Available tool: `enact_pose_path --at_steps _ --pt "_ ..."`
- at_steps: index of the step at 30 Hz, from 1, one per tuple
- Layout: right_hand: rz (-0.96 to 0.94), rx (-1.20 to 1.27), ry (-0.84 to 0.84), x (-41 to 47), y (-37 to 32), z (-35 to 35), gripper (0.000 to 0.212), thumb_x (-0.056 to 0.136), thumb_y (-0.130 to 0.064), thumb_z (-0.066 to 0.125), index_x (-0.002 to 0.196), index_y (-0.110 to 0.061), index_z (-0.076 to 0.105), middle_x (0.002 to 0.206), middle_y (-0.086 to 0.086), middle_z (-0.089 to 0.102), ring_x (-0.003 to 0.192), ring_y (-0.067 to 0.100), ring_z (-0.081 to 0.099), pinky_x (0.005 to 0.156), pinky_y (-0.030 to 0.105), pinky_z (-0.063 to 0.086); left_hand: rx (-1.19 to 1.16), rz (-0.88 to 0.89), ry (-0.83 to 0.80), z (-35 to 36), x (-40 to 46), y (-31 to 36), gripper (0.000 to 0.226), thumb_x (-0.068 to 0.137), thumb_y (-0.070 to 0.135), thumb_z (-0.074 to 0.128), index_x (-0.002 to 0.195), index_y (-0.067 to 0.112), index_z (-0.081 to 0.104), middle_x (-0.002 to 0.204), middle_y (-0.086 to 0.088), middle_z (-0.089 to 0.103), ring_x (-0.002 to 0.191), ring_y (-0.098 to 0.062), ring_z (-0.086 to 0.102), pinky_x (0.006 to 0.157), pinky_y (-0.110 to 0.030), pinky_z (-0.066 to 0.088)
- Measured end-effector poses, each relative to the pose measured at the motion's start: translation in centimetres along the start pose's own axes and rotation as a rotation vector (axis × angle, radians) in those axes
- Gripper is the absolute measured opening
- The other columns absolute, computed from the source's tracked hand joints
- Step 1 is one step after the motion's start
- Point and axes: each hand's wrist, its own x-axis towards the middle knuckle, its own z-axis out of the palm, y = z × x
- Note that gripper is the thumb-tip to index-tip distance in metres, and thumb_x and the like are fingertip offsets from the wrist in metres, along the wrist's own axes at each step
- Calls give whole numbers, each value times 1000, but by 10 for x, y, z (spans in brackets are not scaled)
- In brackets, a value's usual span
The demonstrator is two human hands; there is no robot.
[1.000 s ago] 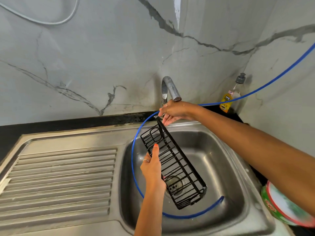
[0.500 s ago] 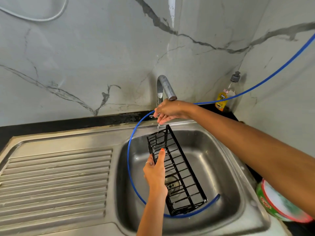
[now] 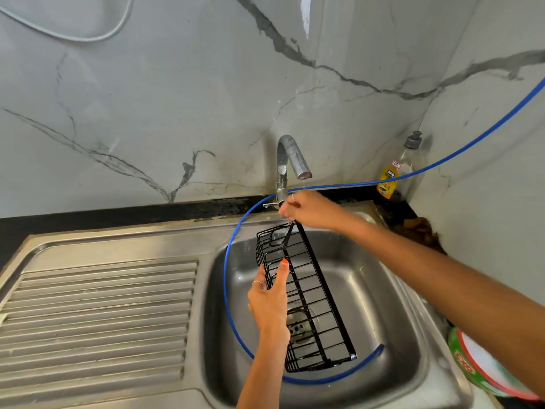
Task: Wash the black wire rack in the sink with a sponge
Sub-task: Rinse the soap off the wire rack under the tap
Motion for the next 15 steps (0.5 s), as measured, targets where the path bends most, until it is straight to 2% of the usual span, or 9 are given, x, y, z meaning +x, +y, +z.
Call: enact_pose_path --at_steps 3,5,6,8,10,11,12,14,15 --pt "-51 -12 180 -33 19 32 34 96 -21 51 129 -14 53 137 6 47 126 17 45 106 28 31 -9 14 -8 3 -1 7 73 80 40 74 143 18 45 144 0 50 133 -15 45 109 -35 33" --pt "59 163 217 -57 27 50 47 96 -22 51 141 -18 39 147 3 37 136 19 36 113 32 26 -1 40 -14 6 -2 11 74 81 39 74 144 17 43 145 -1 47 134 -16 43 109 -34 33" --pt "127 251 217 -68 29 56 50 97 -24 49 145 -19 33 149 2 36 135 18 37 114 34 28 8 58 -10 8 -2 14 74 81 40 73 144 17 42 146 -1 47 135 -17 42 109 -34 33" --pt "226 389 200 -86 30 67 51 99 -29 44 147 -21 27 142 -1 45 127 20 48 108 41 38 23 86 5 14 -3 18 74 80 41 74 144 17 43 145 -1 47 136 -18 39 108 -34 34" --pt "277 522 222 -97 28 73 46 101 -28 40 145 -21 27 113 -10 57 106 19 62 92 41 52 26 104 1 19 -6 23 74 80 40 74 143 17 44 144 0 48 136 -17 39 108 -34 34" --pt "300 569 244 -99 28 74 45 101 -26 39 144 -21 27 101 -13 56 97 18 65 86 39 55 26 110 -9 21 -7 25 73 80 38 75 142 16 44 143 0 48 135 -17 41 107 -33 35" --pt "317 593 266 -100 29 73 46 101 -27 39 145 -20 26 100 -12 57 97 19 65 86 38 55 24 116 -23 23 -10 28 71 80 37 75 141 16 45 142 0 49 132 -16 44 106 -31 37" --pt "350 552 283 -97 36 71 54 100 -34 40 147 -16 23 128 2 56 118 23 56 102 39 44 5 111 -58 23 -13 36 62 82 36 73 137 17 50 130 2 58 119 -13 52 98 -28 41" --pt "369 522 285 -98 40 69 58 99 -38 40 149 -14 22 142 7 46 129 24 45 108 36 35 -11 93 -76 22 -16 41 56 84 37 71 134 19 53 120 6 60 111 -11 54 95 -29 40"
